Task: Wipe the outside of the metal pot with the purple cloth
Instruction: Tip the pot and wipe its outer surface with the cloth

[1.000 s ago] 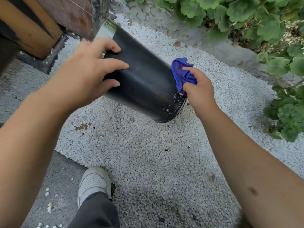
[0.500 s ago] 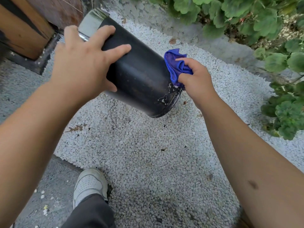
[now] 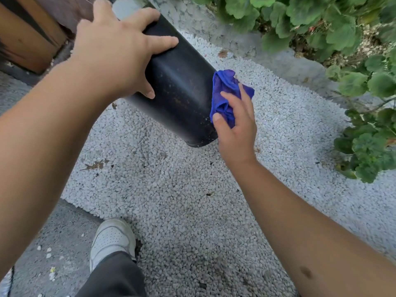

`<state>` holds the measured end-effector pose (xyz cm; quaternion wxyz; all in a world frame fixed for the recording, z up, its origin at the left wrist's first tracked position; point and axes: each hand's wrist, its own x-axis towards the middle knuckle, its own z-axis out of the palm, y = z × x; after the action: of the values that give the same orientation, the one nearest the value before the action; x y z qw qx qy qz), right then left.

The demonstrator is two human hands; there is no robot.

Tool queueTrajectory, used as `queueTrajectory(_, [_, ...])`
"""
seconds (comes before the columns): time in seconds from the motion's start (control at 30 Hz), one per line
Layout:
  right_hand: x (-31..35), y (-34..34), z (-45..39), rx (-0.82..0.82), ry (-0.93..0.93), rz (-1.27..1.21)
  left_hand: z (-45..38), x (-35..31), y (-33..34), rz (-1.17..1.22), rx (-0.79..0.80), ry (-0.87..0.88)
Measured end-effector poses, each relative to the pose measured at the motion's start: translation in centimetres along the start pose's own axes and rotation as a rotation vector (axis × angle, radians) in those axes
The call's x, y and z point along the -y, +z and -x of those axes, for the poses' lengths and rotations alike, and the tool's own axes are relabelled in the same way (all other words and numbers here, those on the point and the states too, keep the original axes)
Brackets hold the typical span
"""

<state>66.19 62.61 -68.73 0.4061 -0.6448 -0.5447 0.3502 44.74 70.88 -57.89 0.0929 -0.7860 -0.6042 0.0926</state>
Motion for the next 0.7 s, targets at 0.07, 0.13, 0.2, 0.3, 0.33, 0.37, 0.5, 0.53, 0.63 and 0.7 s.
queueTrajectory(0.07, [-0.2, 0.7, 1.4, -0.016, -0.055, 0.057, -0.4, -0.3, -0.2, -0.011, 0.005, 0.005])
queueTrajectory(0.13, [-0.6, 1.2, 2.5, 0.005, -0.081, 0.101, -0.6, -0.6, -0.3, -0.008, -0.003, -0.002])
queueTrajectory(0.2, [-0.7, 1.5, 3.1, 0.029, -0.066, 0.109, -0.5, -0.6, -0.1, 0.006, -0.042, 0.002])
queueTrajectory(0.3, [-0.9, 1.5, 2.0, -0.033, -0.058, 0.104, 0.5, -0.3, 0.9, 0.136, -0.208, -0.048])
queueTrajectory(0.33, [-0.8, 1.4, 1.4, -0.059, -0.057, 0.098, 1.0, -0.3, 1.6, 0.184, -0.26, -0.098])
queueTrajectory(0.37, [-0.7, 1.1, 0.6, -0.077, -0.057, 0.099, 1.4, -0.6, 2.4, 0.227, -0.287, -0.155])
queueTrajectory(0.5, [0.0, 0.4, -1.8, -0.065, -0.087, 0.105, 2.5, 0.2, 5.4, 0.45, -0.23, -0.282])
queueTrajectory(0.53, [0.3, 0.3, -2.3, -0.05, -0.094, 0.109, 2.5, 0.9, 5.9, 0.491, -0.221, -0.279])
queueTrajectory(0.63, [0.7, 0.1, -3.2, -0.011, -0.111, 0.14, 2.7, 2.3, 7.0, 0.485, -0.21, -0.229])
queueTrajectory(0.7, [0.7, -0.2, -3.5, 0.003, -0.122, 0.167, 2.9, 2.5, 7.4, 0.503, -0.218, -0.216])
